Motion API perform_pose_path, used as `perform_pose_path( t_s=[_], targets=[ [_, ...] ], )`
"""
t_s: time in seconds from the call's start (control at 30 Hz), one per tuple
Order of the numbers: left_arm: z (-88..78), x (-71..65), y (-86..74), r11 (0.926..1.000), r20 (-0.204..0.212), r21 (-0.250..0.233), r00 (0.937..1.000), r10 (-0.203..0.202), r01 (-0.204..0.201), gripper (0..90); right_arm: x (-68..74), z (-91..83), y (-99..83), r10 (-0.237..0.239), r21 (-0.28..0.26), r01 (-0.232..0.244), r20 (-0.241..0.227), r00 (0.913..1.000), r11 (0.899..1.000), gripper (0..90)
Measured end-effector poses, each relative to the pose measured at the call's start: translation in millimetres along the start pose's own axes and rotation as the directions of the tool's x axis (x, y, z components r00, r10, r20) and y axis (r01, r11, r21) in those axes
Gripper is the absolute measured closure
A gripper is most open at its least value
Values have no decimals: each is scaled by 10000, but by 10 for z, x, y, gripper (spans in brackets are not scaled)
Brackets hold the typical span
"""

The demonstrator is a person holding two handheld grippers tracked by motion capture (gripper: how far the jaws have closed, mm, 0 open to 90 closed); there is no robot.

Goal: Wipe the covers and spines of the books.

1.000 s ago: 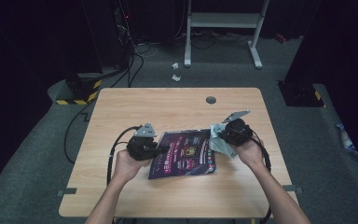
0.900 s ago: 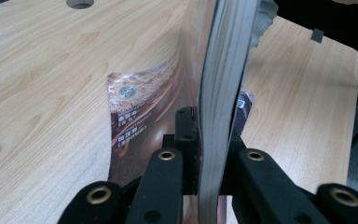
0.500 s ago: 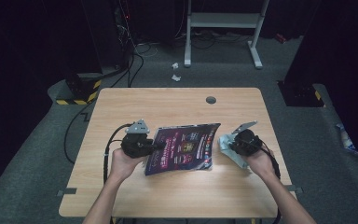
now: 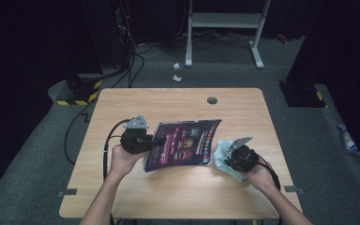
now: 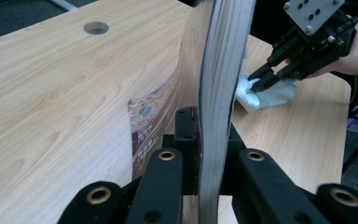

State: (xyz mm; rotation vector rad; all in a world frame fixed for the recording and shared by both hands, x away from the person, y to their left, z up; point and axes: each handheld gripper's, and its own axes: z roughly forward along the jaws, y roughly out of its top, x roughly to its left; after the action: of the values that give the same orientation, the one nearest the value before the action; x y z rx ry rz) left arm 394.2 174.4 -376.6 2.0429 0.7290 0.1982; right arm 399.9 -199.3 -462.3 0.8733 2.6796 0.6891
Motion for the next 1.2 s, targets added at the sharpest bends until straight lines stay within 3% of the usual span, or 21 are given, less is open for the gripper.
perform_pose_path(
  t_s=[0.13, 0.33, 0.43, 0.53, 0.63, 0.8, 1.03, 1.2],
  targets=[
    [-12, 1, 55, 10000, 19, -10, 10000, 74, -74, 840, -14, -25, -40, 217, -107, -220, -274, 9994, 9997, 704],
    [-32, -6, 101, 9998, 169, -88, 9997, 160, -158, 840, -13, -184, -64, -121, -509, 109, -231, 9997, 9986, 617],
    [-49, -5, 110, 9998, 246, -108, 9995, 193, -190, 840, -80, -246, -78, -329, -789, 320, -97, 9994, 9964, 581],
    [-68, -6, 116, 9997, 295, -126, 9993, 216, -212, 840, -180, -340, -74, -124, -1234, 115, -63, 9999, 9923, 550],
    [-84, -13, 120, 9995, 362, -176, 9990, 274, -267, 840, -263, -459, -31, -258, -1714, 283, 168, 9995, 9848, 521],
    [-88, -4, 124, 9991, 570, -287, 9978, 327, -311, 840, -362, -635, 147, -517, -2216, 606, 459, 9976, 9733, 497],
    [-83, -8, 122, 9986, 706, -350, 9967, 412, -388, 840, -483, -697, 473, -926, -2203, 1041, 619, 9938, 9699, 448],
    [-79, -8, 137, 9983, 781, -365, 9958, 485, -458, 840, -482, -673, 750, -1757, -2215, 1842, 576, 9828, 9576, 428]
  ],
)
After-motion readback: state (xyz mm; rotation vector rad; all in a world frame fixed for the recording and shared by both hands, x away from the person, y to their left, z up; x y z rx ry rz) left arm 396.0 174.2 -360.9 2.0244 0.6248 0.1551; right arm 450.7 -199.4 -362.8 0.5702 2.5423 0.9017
